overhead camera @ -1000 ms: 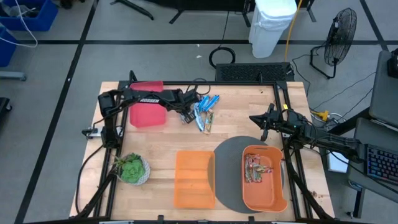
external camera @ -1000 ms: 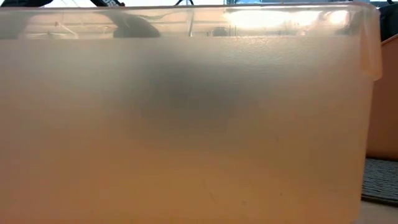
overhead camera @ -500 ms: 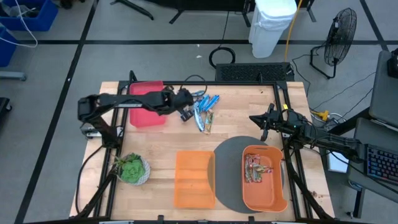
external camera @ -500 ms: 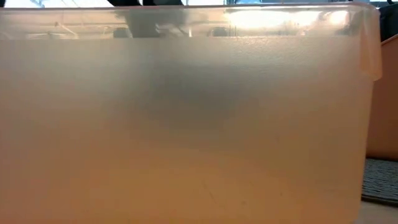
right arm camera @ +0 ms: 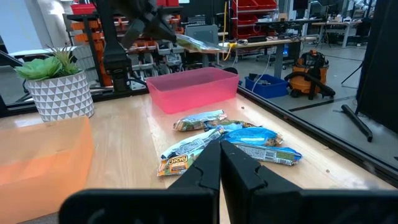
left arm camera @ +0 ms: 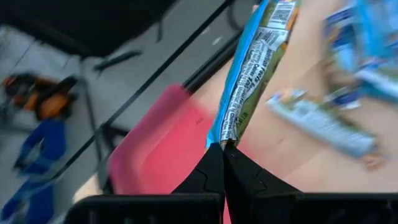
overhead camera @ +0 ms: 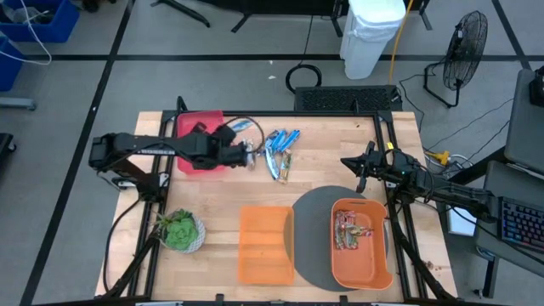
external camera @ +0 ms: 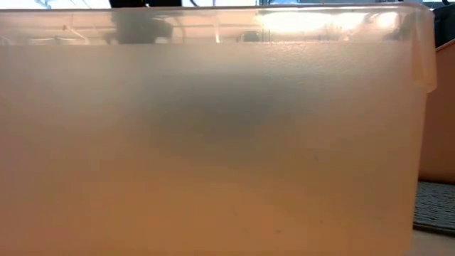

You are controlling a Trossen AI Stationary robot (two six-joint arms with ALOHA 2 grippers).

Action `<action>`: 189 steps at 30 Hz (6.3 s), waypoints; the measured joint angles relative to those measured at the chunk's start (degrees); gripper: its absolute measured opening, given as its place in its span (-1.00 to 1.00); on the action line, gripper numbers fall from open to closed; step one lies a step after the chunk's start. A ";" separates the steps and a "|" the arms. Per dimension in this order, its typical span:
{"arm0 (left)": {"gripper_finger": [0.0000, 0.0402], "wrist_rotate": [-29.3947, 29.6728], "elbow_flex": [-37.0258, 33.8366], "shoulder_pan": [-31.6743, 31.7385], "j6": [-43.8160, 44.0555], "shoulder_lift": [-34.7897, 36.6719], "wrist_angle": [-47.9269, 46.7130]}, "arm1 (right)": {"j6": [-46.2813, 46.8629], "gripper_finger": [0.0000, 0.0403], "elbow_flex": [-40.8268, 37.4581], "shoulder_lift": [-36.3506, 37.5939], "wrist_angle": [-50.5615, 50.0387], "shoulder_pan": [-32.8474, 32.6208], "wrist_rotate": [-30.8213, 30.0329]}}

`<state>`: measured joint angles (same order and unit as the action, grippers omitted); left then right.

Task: Pick and place Granola Bars by type
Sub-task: Put the yellow granola bar into the red bin, then put the left yellow granola bar into the red bin

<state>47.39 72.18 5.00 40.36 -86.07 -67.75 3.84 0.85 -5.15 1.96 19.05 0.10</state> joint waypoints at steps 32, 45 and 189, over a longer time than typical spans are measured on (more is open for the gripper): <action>-1.00 -18.89 -37.35 0.76 -16.85 47.18 39.05 | 0.00 -1.00 0.01 0.00 0.00 0.00 0.00; -1.00 -37.24 -43.93 22.89 -23.40 58.97 56.65 | 0.00 -1.00 0.00 0.00 -0.01 0.00 0.00; 0.14 -22.46 -25.57 -0.60 -59.27 -11.33 60.93 | 0.00 -1.00 -0.01 -0.02 0.00 -0.02 0.00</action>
<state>24.93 46.61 4.40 -18.90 -97.40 -6.82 3.84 0.84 -5.17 1.96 19.03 0.10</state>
